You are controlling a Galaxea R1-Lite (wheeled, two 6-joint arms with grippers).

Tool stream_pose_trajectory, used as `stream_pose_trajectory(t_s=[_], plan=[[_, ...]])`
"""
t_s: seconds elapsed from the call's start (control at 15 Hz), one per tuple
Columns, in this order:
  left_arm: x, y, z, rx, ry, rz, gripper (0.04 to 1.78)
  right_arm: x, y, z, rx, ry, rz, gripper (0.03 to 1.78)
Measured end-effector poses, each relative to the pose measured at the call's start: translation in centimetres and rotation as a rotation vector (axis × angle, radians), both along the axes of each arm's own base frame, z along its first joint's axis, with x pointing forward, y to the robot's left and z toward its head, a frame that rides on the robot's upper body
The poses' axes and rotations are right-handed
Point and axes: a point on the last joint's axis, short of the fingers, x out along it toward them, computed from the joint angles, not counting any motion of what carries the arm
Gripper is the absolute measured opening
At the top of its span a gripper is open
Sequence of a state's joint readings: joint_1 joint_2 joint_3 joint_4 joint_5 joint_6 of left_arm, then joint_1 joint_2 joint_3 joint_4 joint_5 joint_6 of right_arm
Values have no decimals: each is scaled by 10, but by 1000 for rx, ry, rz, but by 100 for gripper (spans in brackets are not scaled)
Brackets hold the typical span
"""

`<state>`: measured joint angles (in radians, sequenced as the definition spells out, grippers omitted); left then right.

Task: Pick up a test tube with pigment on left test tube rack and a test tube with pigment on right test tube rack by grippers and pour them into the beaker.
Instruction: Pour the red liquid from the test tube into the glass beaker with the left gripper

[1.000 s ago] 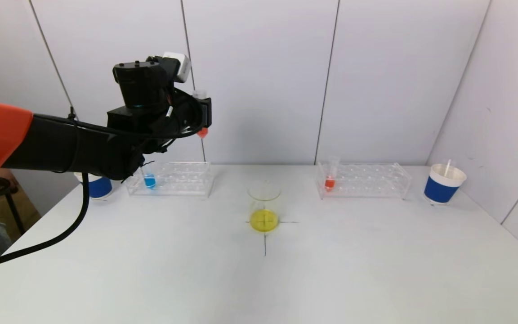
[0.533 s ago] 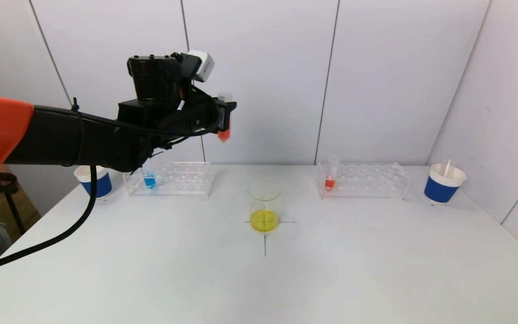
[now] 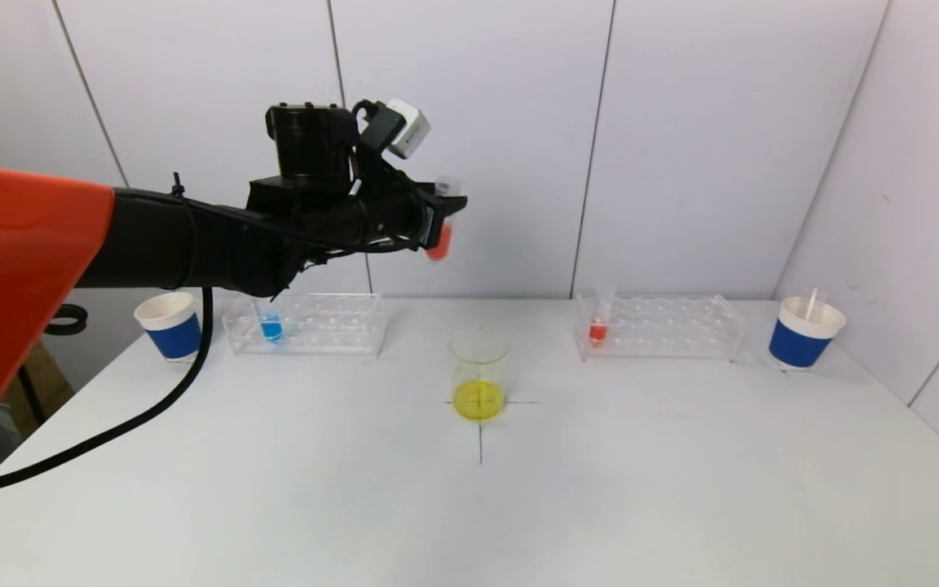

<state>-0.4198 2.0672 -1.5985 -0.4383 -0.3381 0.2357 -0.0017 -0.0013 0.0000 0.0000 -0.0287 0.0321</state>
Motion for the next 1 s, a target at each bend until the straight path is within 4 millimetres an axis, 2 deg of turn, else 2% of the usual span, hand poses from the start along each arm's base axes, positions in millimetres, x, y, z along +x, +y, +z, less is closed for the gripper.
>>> stream_pose_trajectory(t_s=[0.73,1.0], plan=[[1,-8,-12,208,-143,-245,44,0,0,0,0,0,0,176],[0,-9,-13,269,-221,-285,44,0,0,0,0,0,0,176]])
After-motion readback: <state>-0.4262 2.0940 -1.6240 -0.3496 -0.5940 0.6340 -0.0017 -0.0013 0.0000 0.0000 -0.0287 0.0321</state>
